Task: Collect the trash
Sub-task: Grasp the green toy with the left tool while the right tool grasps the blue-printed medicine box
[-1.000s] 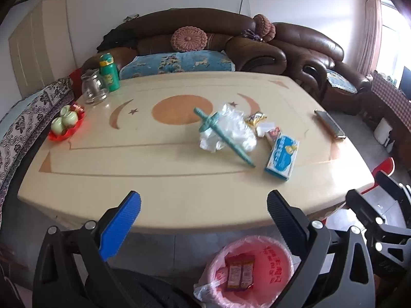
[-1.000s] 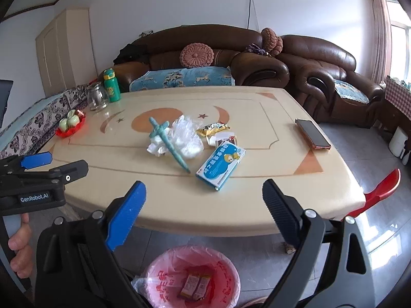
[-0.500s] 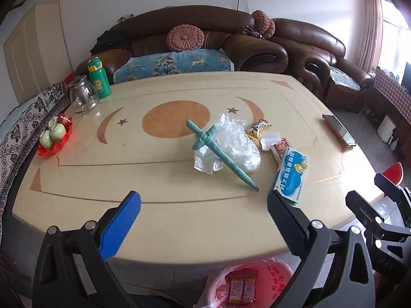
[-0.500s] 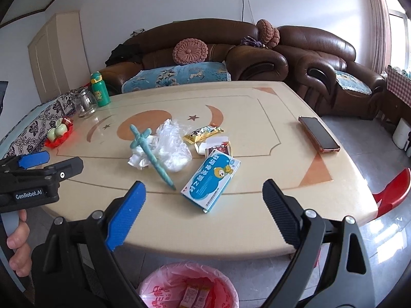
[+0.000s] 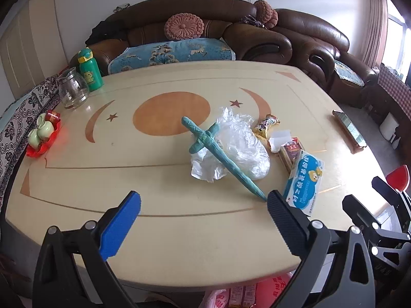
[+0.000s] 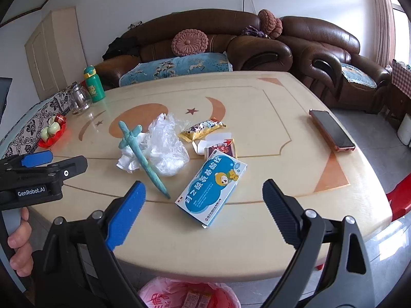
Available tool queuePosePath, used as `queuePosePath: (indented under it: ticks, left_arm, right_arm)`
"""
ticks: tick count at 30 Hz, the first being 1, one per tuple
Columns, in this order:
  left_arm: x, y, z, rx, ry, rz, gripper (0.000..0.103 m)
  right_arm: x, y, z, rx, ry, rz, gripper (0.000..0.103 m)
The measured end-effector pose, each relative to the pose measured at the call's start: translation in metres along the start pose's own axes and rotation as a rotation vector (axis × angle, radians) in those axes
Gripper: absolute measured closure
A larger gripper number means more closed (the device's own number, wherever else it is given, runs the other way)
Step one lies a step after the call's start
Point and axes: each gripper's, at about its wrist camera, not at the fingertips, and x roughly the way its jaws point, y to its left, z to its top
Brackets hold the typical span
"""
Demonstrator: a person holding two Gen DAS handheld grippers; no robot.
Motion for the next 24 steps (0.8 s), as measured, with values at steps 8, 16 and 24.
queuePosePath:
  ticks: [8,16,24]
  left_arm:
    - [0.037,0.000,0.011,-0.018,0.048,-0.083,0.007]
    - [0.072,0.002,0.020,-0.034,0.076,-0.099,0.007]
    - [0.098,-0.002,0.024,-0.056,0.112,-0.164,0.007]
  right_arm:
    - [0.034,-0.003,-0.001,0.010,0.038,-0.008,0.013]
    - [0.070,-0.013,-0.009,0.040,0.091,-0.004,0.013]
    - [0.094,-0.016,-0.011,0.073,0.117,0.005,0.013]
